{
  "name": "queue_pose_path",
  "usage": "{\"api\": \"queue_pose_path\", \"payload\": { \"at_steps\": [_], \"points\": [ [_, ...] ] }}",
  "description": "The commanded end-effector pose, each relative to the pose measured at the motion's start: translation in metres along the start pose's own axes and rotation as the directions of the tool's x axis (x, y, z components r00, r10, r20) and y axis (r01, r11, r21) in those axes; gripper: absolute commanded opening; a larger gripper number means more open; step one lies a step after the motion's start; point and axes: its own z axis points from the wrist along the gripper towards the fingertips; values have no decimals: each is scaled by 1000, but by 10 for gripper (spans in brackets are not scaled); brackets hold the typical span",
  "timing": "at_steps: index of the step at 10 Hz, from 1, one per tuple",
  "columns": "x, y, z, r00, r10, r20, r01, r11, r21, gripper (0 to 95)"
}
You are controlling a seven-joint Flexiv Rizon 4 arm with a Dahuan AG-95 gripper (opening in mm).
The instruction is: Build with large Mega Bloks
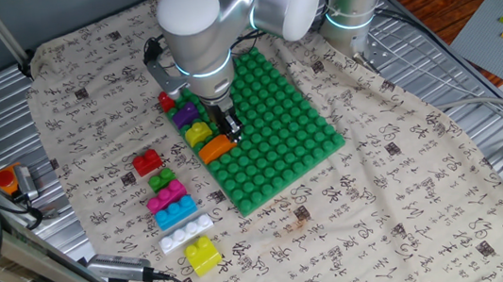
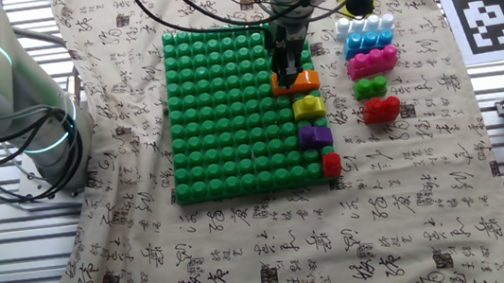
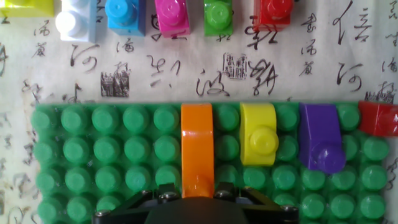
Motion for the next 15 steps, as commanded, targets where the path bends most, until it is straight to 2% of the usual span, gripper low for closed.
{"api": "queue_pose_path", "payload": {
  "at_steps": [1,2,6,12,15],
  "points": [
    [-4,3,-4,999,1,-34,-1,1000,-9,190],
    [-4,3,-4,999,8,-32,-8,1000,-12,0],
    [-5,3,-2,1000,4,-25,-4,1000,-9,0],
    [-8,0,8,1000,-3,-14,3,1000,-10,0],
    [-11,1,4,1000,-3,-15,3,1000,-11,0]
  ]
}}
